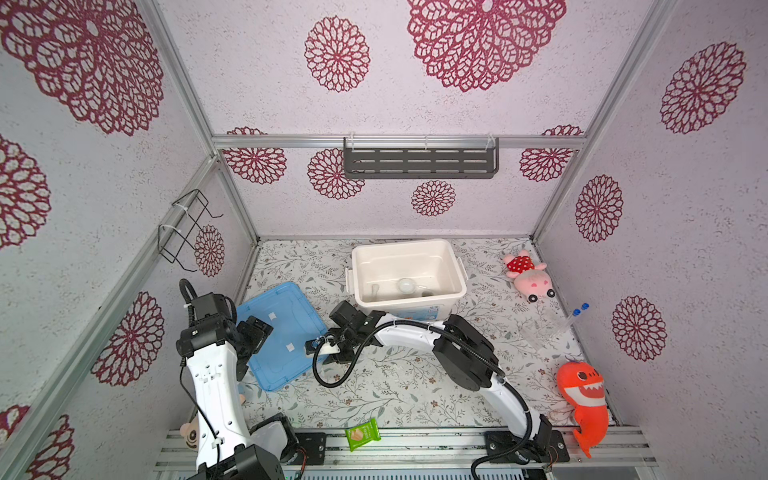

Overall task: Organize the chemistry lab equipment
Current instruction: 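Lower the right gripper onto the blue lid's rim and close it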

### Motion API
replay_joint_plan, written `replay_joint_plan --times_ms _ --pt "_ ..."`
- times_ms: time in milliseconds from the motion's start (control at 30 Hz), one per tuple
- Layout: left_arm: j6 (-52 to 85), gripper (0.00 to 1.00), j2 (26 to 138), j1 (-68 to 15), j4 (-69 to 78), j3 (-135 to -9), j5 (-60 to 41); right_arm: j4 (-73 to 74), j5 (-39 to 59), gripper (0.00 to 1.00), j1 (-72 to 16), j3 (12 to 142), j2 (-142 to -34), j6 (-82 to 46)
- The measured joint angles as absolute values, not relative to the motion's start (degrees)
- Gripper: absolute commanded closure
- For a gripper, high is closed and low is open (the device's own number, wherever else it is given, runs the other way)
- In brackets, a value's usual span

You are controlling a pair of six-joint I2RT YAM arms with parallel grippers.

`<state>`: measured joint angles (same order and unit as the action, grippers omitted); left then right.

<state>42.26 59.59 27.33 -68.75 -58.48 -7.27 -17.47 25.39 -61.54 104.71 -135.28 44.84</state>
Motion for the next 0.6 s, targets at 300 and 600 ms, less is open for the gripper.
replay_joint_plan --times_ms 300,600 --pt "42.24 0.03 59.94 27.38 -67.35 -57.6 -9.89 -23.97 24.84 1.0 -62.26 107.72 -136.25 50.28" --pt "41.23 0.03 61.3 27.4 -65.78 -58.57 -14.26 -22.09 27.62 1.0 -62.46 102.15 -132.75 46.17"
